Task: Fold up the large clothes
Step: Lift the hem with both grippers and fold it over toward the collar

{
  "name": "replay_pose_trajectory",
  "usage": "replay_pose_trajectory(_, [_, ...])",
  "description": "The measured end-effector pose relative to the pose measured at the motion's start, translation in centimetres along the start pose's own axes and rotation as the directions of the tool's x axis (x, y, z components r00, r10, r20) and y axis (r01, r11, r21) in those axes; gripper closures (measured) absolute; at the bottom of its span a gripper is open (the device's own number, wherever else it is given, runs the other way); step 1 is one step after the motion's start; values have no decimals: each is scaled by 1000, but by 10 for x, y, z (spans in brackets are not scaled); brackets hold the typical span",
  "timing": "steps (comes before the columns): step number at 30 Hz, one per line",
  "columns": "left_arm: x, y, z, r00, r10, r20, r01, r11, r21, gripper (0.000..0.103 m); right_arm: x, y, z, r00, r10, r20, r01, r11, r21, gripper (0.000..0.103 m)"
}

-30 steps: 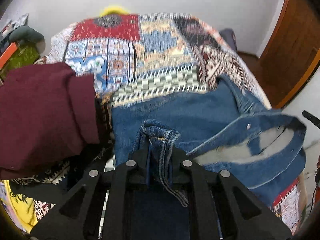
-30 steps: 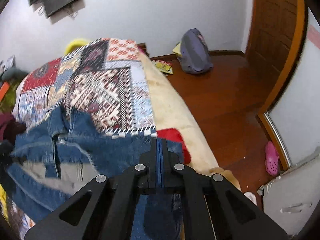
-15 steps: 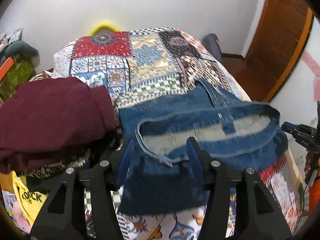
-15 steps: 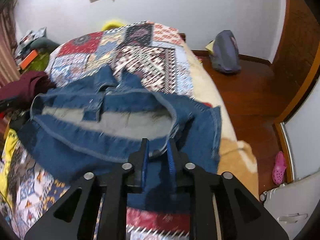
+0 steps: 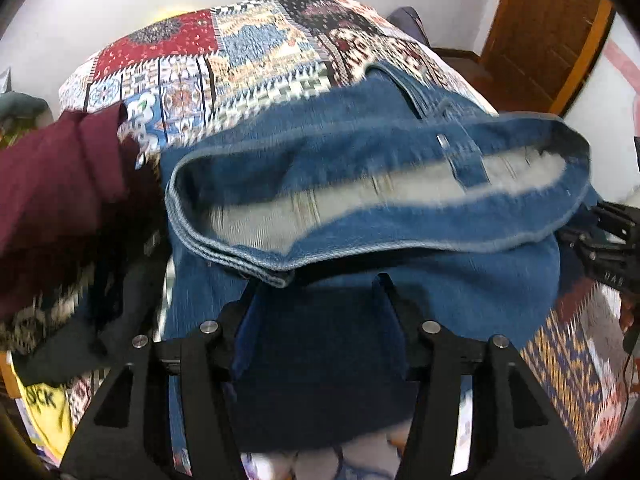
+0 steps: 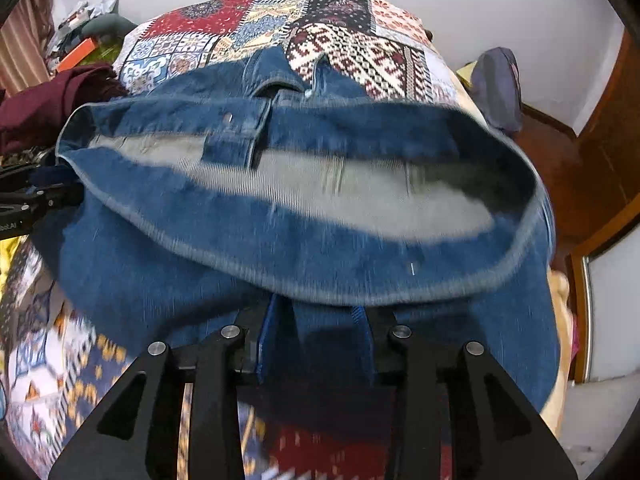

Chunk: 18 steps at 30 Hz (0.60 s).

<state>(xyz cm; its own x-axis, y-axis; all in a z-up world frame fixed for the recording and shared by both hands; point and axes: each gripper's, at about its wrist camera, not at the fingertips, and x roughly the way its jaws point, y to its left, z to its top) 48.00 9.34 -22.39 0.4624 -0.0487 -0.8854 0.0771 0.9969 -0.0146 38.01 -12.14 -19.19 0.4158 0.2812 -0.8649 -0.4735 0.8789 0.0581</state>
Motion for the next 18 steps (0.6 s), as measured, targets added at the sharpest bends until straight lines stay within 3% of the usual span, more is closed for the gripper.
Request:
replay_pose_trajectory(4, [22,18,41,998,61,-1,-61,997,-48,49,11,-11,48,996,-81,37,82,996,-20,71])
replay_pose_trajectory(10, [27,42,75,1000,17,22,-13,986,-165,49,12,-39,95,969,-232,88,222,969,110,71])
replay_pose_trajectory(15, [5,36,62,998,5,62,4,990,-143,49,-11,-23,85,977,-141,158,124,986,112,70])
replay_pose_trajectory(18, [-14,25,50,994,30,101,-21,995,-97,49,-18,5,70,982,-85,166,80,996,39,60])
